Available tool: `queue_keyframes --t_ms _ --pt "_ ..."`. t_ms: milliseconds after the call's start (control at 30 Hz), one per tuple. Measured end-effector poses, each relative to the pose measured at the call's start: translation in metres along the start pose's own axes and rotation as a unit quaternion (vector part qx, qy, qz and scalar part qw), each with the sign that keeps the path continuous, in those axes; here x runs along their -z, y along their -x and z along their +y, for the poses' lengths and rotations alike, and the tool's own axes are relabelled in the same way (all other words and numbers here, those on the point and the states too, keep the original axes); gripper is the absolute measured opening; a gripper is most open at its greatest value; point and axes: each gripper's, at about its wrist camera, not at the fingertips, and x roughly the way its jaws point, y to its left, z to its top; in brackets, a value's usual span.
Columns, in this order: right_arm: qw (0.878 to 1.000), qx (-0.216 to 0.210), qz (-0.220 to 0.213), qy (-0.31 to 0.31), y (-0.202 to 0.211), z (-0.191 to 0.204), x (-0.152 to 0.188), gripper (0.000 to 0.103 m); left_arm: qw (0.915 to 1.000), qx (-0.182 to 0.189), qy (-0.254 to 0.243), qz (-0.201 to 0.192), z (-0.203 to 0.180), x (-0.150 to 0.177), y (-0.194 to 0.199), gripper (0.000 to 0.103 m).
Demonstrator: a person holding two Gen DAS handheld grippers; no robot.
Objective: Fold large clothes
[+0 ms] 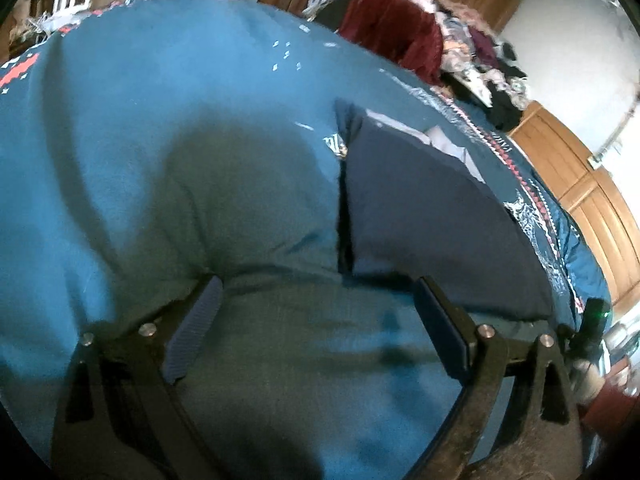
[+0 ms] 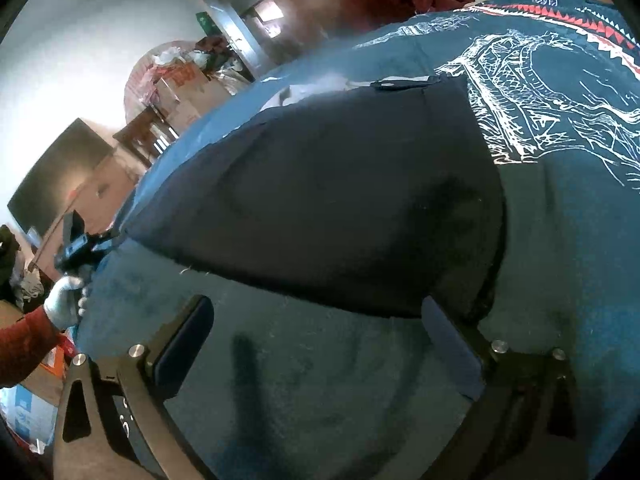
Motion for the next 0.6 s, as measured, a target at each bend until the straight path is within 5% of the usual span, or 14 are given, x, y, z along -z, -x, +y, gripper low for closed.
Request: queue_keyframes --t_ms 267,600 --pt "1.0 -0.005 -0.006 -0.002 0.001 -0.001 0.001 0.103 0.9987 -0.01 -0.002 -0.049 -0.034 0.01 0.075 0.089" --pt "1.0 -0.007 -0.006 -0.005 0.001 -0.002 0.001 0.103 0.998 -0.004 0.062 0.009 -0.054 0.017 -0.032 0.071"
